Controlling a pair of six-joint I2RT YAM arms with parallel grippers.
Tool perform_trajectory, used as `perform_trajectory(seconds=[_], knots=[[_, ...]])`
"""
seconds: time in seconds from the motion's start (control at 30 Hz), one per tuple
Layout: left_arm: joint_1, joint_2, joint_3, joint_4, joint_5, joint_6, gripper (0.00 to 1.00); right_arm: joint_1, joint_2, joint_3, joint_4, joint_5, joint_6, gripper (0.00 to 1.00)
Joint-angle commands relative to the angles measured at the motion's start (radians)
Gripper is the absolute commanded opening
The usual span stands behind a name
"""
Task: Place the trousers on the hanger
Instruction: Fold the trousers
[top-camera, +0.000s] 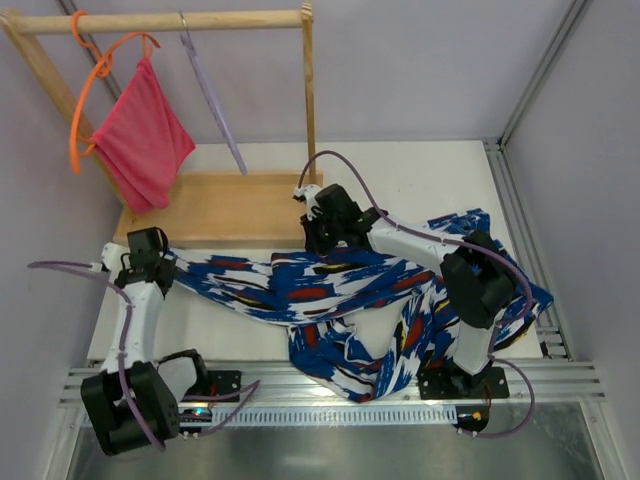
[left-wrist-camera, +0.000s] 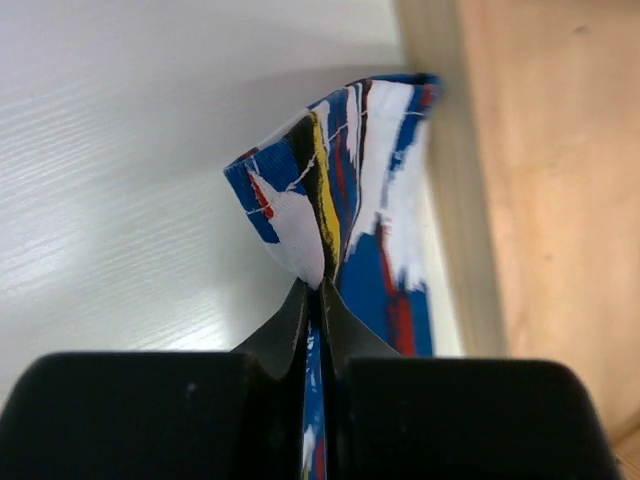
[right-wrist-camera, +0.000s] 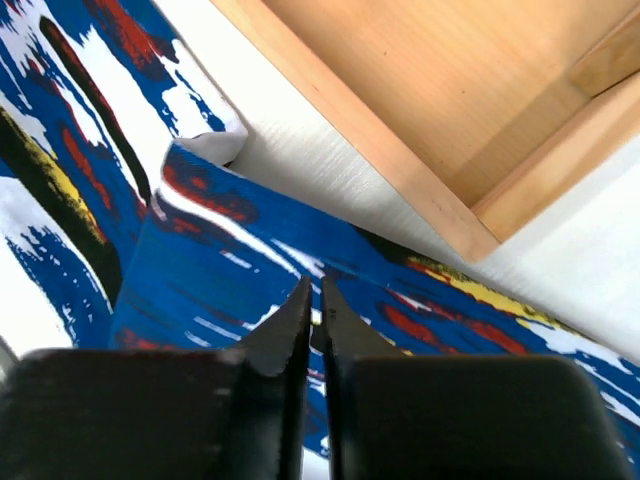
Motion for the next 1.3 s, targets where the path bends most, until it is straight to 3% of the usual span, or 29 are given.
perform_trajectory(seconds=[0.0,0.03,0.07,0.17,0.27,0.53,0.6,0.7,0.83,1.07,1.27], knots=[[0.007,-0.104,0.047,-0.016,0.005,-0.003,0.00,0.002,-0.105,-0.014,0.005,0.031,-0.011,0.10],[0.005,-0.118,0.058,-0.013,0.027,0.002,0.01,-0.002,-0.114,-0.020,0.008,0.034,-0.014,0.18],[0.007,-0.131,0.078,-0.013,0.038,0.009,0.00,-0.008,-0.118,-0.029,0.016,0.032,-0.023,0.34],[0.007,-0.154,0.110,-0.040,0.081,0.025,0.00,-0.073,-0.128,-0.072,0.052,-0.092,-0.060,0.55],[0.007,-0.169,0.124,-0.045,0.124,0.041,0.01,-0.156,-0.103,-0.106,0.068,-0.176,-0.109,0.63],[0.005,-0.186,0.061,-0.010,0.186,0.052,0.00,-0.354,0.003,-0.017,0.010,-0.226,-0.121,0.63],[0.005,-0.184,0.057,-0.007,0.183,0.060,0.01,-0.382,0.053,0.073,-0.094,-0.063,-0.083,0.61],[0.005,-0.184,0.063,-0.004,0.176,0.069,0.00,-0.391,0.128,0.182,-0.238,0.017,-0.008,0.59],[0.005,-0.191,0.064,0.009,0.186,0.064,0.00,-0.371,0.139,0.169,-0.216,0.078,-0.032,0.62],[0.004,-0.186,0.061,0.015,0.202,0.075,0.01,-0.376,0.191,0.158,-0.262,-0.201,-0.277,0.64],[0.004,-0.175,0.075,0.024,0.218,0.081,0.00,-0.416,0.253,0.195,-0.410,-0.316,-0.403,0.65]])
